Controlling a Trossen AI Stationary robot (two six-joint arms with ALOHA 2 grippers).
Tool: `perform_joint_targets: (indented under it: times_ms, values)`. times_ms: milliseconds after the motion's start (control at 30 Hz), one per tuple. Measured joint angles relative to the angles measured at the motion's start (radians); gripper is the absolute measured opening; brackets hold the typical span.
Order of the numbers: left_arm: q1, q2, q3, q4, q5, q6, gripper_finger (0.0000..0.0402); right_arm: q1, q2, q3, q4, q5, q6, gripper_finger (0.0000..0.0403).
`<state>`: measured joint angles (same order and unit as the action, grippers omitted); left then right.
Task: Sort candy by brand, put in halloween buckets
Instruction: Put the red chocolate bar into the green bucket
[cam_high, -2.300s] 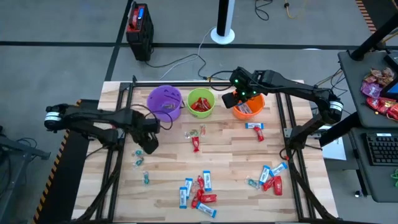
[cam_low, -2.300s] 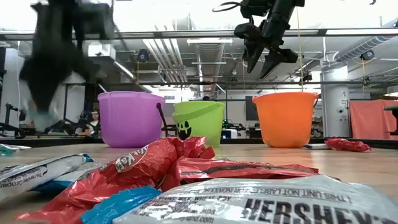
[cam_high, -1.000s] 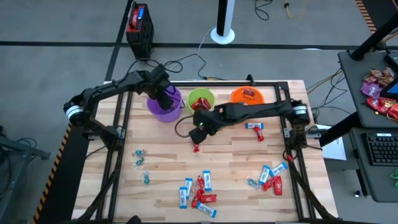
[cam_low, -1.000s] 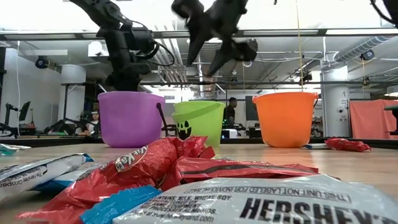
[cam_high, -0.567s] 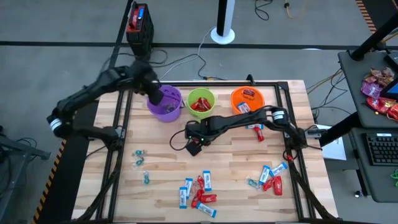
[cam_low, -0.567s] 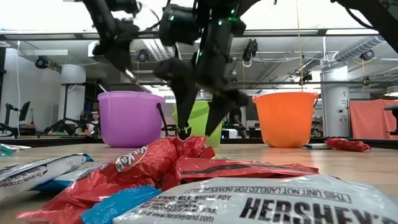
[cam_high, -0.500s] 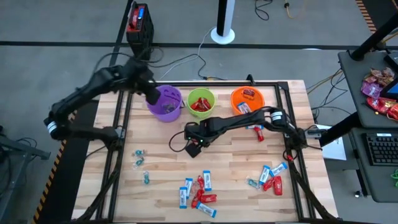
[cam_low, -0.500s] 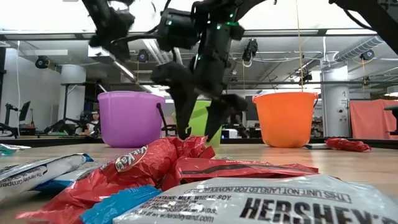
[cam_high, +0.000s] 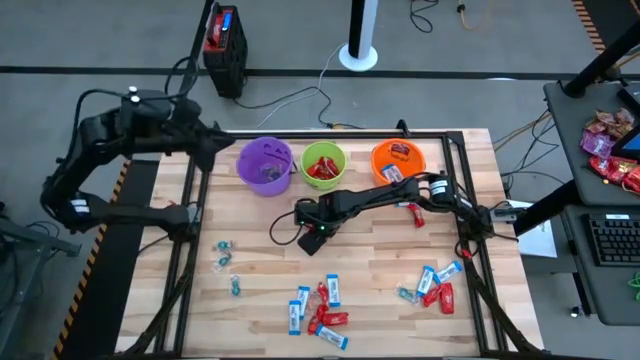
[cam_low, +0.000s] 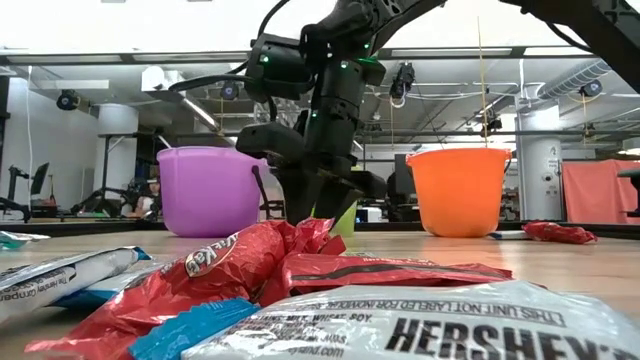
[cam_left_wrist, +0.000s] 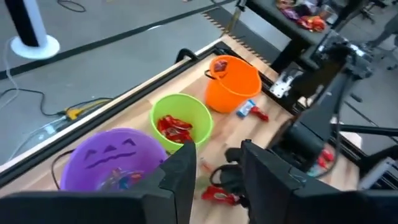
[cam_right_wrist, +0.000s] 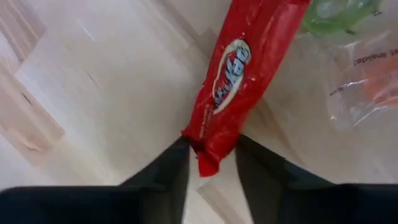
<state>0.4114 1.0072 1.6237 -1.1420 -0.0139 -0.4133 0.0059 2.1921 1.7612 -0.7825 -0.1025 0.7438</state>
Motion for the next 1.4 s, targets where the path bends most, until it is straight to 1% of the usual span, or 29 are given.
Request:
perform_joint_targets:
  times_ms: [100, 167, 200, 300, 367, 533, 667, 700, 800, 867, 967, 1033, 1067, 1167, 1300, 1400]
  values:
    - [-0.028, -0.013, -0.007, -0.04, 0.0, -0.028, 0.0106, 0.0, -0.003, -0.001, 0.0, -0.001, -0.029, 0.0061]
    - [-0.046, -0.015, -0.012, -0.111, 0.0, -0.059, 0.0105, 0.0, -0.016, -0.001, -0.003, -0.011, -0.055, 0.0025]
    - [-0.055, -0.016, -0.016, -0.147, 0.0, -0.082, 0.0105, 0.0, -0.029, -0.002, -0.018, -0.014, -0.063, 0.0019]
    - [-0.094, -0.015, -0.053, -0.259, -0.001, -0.169, 0.0105, 0.0, -0.095, 0.01, -0.083, -0.018, -0.096, 0.0012]
    - [-0.144, -0.018, -0.115, -0.284, -0.002, -0.229, 0.0105, -0.006, -0.152, 0.032, -0.131, -0.018, -0.126, 0.0009]
    - [-0.285, -0.032, -0.334, -0.215, -0.001, -0.323, 0.0105, -0.046, -0.289, 0.101, -0.182, -0.01, -0.169, 0.0009]
    - [-0.392, -0.025, -0.518, -0.162, 0.02, -0.408, 0.0105, -0.108, -0.349, 0.181, -0.183, -0.001, -0.183, 0.0009]
    - [-0.416, -0.021, -0.556, -0.158, 0.024, -0.431, 0.0105, -0.12, -0.357, 0.197, -0.186, 0.002, -0.195, 0.0009]
    - [-0.475, -0.023, -0.643, -0.14, 0.024, -0.491, 0.0105, -0.126, -0.374, 0.199, -0.222, 0.009, -0.32, 0.0009]
    - [-0.509, -0.029, -0.675, -0.124, 0.023, -0.524, 0.0105, -0.118, -0.378, 0.181, -0.293, -0.01, -0.318, 0.0011]
    - [-0.544, -0.052, -0.689, -0.112, -0.001, -0.573, 0.0105, -0.11, -0.376, 0.099, -0.415, -0.058, -0.258, 0.0026]
    - [-0.561, -0.067, -0.689, -0.099, -0.036, -0.603, 0.0105, -0.095, -0.374, 0.017, -0.411, -0.054, -0.233, 0.0048]
    - [-0.566, -0.076, -0.688, -0.091, -0.052, -0.613, 0.0105, -0.084, -0.372, -0.029, -0.382, -0.045, -0.217, 0.0061]
    - [-0.571, -0.095, -0.683, -0.078, -0.075, -0.632, 0.0105, -0.035, -0.372, -0.162, -0.206, -0.03, -0.168, 0.0104]
    - [-0.571, -0.099, -0.684, -0.085, -0.073, -0.678, 0.0105, 0.005, -0.372, -0.308, -0.027, -0.039, -0.083, 0.0161]
    - [-0.571, -0.092, -0.684, -0.091, -0.04, -0.704, 0.0105, 0.015, -0.372, -0.381, 0.057, -0.019, -0.038, 0.0193]
